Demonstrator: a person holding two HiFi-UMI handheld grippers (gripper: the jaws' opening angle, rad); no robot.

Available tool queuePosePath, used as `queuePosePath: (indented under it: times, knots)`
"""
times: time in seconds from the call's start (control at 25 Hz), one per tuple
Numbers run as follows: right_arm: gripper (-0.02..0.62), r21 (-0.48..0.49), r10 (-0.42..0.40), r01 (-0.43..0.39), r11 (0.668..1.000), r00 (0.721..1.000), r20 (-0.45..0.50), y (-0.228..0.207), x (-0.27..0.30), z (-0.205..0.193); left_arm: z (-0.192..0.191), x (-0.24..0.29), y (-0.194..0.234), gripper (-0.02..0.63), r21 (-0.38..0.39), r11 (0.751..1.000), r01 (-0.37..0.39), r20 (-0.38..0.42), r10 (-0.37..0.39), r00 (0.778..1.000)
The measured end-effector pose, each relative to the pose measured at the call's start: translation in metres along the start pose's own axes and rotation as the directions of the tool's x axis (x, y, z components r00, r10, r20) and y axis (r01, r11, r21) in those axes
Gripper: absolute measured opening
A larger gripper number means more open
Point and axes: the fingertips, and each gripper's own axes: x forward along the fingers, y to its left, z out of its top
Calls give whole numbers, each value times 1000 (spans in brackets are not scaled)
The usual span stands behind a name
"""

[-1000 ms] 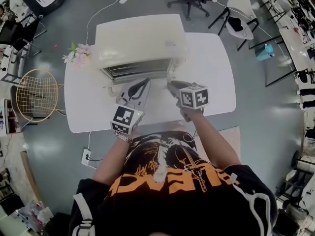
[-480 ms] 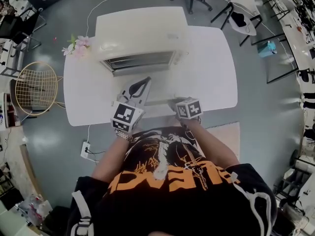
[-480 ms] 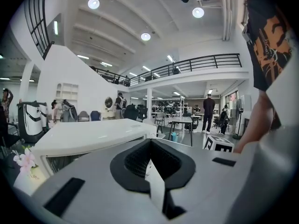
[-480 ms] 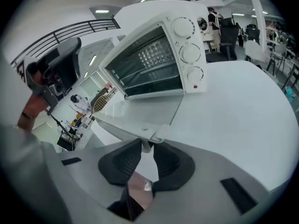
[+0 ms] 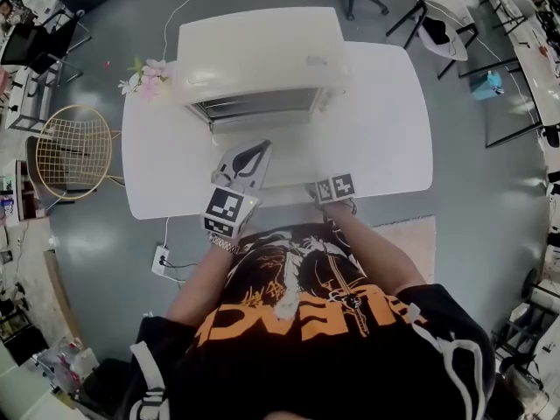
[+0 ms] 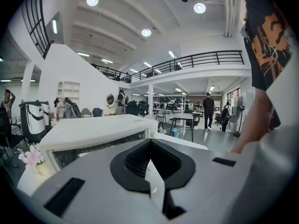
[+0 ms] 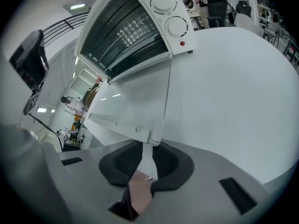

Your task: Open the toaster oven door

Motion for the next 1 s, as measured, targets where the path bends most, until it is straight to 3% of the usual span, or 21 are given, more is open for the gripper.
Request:
queuePosePath:
  times: [0.2, 0.8, 1.0]
  knots:
    - [83, -12, 38, -39, 999, 998, -49, 6, 3, -10, -6, -8, -3, 20, -11, 1000, -17, -16, 17, 1000]
    - [114, -70, 52, -59, 996, 994, -92, 6, -3, -8, 0, 5, -6, 20, -11, 1000, 5, 2, -5, 1000]
    - [137, -174, 38, -50, 983, 997, -68, 21, -36, -21, 5, 6, -11, 20, -8, 1000, 20, 12, -20, 1000]
